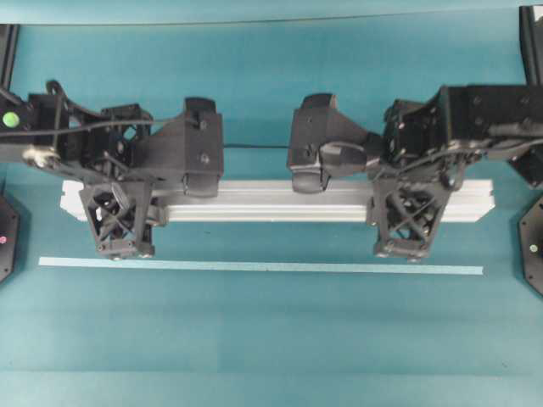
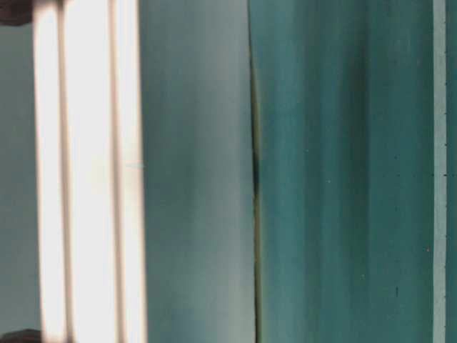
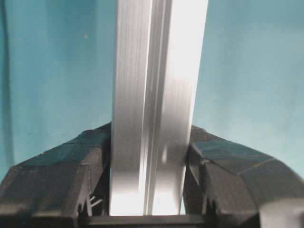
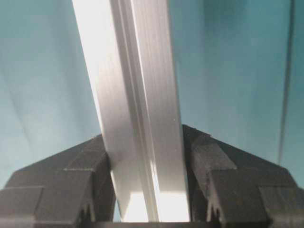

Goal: Lift the metal rail with both hands.
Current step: 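Lift the gripped rail upward and back with both grippers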

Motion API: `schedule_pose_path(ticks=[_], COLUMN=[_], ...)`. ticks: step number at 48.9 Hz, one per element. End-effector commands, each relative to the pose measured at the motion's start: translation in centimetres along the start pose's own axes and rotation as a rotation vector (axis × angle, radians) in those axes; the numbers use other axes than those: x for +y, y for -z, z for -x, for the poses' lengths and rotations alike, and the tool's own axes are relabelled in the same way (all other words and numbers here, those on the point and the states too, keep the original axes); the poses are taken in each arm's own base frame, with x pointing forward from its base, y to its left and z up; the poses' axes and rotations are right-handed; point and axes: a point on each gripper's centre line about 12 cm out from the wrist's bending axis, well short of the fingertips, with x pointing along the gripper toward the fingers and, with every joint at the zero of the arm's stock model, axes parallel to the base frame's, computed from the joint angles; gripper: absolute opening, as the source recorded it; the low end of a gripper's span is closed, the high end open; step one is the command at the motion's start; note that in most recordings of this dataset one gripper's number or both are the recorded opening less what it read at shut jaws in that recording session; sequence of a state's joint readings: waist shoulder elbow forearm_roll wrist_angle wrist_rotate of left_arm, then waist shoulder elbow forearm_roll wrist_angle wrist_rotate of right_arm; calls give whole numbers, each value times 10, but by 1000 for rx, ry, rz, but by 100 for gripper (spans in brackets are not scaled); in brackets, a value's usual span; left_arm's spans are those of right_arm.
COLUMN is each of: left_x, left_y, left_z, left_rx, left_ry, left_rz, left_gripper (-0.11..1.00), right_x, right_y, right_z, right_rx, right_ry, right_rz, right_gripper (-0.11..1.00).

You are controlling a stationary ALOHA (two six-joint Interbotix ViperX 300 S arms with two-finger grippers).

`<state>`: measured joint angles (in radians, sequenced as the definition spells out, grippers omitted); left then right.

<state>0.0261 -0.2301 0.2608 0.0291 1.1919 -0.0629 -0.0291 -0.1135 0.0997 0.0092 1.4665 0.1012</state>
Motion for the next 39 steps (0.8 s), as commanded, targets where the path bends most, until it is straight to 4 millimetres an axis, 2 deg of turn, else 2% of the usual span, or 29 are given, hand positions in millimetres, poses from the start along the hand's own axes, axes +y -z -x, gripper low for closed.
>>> schedule_pose_path(ticks=[1, 12, 27, 39], left_x=[1, 2, 3, 4], left_y=[-10, -18, -27, -32], left_z=[34, 67, 106, 129], left_rx=[-78, -69, -100, -110], left_ry=[2, -1, 0, -1], left_rz=[7, 9, 13, 18], left_gripper=[36, 36, 36, 36], right_x=[-3, -3, -3, -1], right_y=[-3, -1, -7, -12], right_z=[25, 50, 88, 120], right_rx=[-49, -47, -137, -227], right_ry=[1, 10, 11, 2], right_rz=[-8, -10, -14, -20], right_gripper=[39, 39, 39, 39])
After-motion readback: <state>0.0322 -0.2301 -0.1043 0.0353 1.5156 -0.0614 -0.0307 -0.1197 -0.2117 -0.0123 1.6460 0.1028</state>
